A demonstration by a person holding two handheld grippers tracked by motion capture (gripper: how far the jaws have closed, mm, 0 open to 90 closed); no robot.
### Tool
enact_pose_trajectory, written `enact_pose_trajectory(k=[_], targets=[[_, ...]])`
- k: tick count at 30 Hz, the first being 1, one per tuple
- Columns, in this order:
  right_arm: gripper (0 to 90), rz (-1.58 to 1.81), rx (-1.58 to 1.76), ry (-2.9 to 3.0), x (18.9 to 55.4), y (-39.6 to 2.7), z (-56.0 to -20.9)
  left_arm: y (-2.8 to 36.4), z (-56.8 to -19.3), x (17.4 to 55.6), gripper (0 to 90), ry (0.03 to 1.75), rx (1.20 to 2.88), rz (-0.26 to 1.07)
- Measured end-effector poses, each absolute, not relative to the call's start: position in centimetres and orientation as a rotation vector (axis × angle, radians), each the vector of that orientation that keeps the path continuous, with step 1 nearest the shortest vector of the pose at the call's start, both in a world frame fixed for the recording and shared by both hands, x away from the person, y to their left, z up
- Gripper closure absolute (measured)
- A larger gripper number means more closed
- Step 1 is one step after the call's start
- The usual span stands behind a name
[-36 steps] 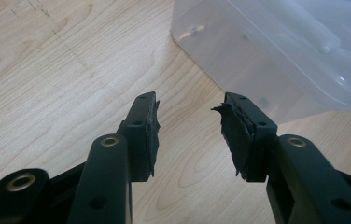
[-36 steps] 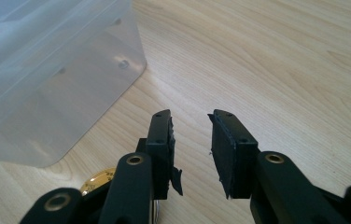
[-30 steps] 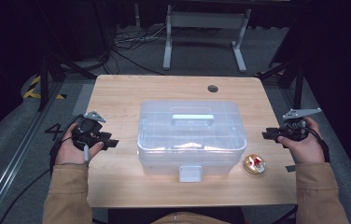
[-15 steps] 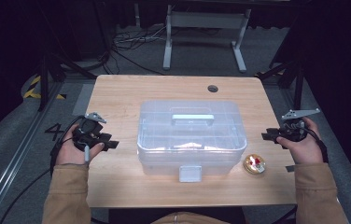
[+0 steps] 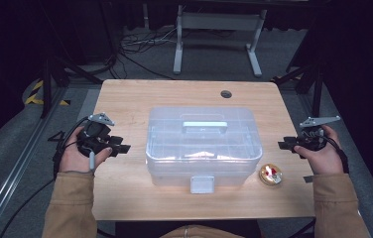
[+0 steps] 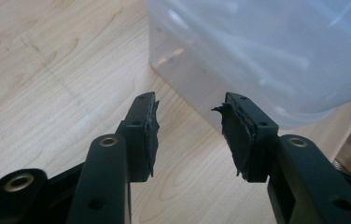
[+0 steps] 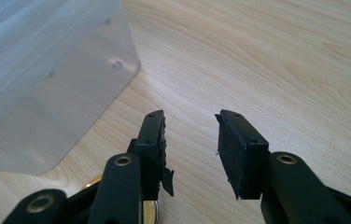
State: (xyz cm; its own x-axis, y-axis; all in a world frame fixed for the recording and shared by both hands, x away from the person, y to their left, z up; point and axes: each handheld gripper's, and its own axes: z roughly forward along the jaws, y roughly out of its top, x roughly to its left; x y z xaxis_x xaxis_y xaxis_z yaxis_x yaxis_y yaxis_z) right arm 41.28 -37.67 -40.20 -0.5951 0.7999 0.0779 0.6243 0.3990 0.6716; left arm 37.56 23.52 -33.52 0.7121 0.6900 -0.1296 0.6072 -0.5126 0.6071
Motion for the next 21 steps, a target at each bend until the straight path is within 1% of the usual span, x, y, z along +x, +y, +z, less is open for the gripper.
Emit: enact_pose_trajectory(k=[6, 10, 15, 18, 21], targets=[[61.0, 0.980, 1.256, 2.403, 41.3, -37.6, -40.3, 22.0, -31.0, 37.5, 55.6, 0.899, 2.280, 0.183], [60.5, 0.981, 1.255, 2.402, 41.2, -37.6, -40.3, 20.9, -30.2, 37.9, 55.4, 0.868, 2.295, 0.192], [59.9, 0.975, 1.258, 2.410, 41.1, -37.5, -40.5, 19.5, -29.2, 38.2, 55.3, 0.822, 2.291, 0.171], [59.5, 0.978, 1.256, 2.407, 40.9, -37.6, -40.5, 18.3, -28.7, 38.6, 55.2, 0.772, 2.309, 0.176], [59.4, 0.983, 1.262, 2.400, 40.8, -37.7, -40.6, 16.9, -28.3, 39.0, 54.9, 0.727, 2.321, 0.152]])
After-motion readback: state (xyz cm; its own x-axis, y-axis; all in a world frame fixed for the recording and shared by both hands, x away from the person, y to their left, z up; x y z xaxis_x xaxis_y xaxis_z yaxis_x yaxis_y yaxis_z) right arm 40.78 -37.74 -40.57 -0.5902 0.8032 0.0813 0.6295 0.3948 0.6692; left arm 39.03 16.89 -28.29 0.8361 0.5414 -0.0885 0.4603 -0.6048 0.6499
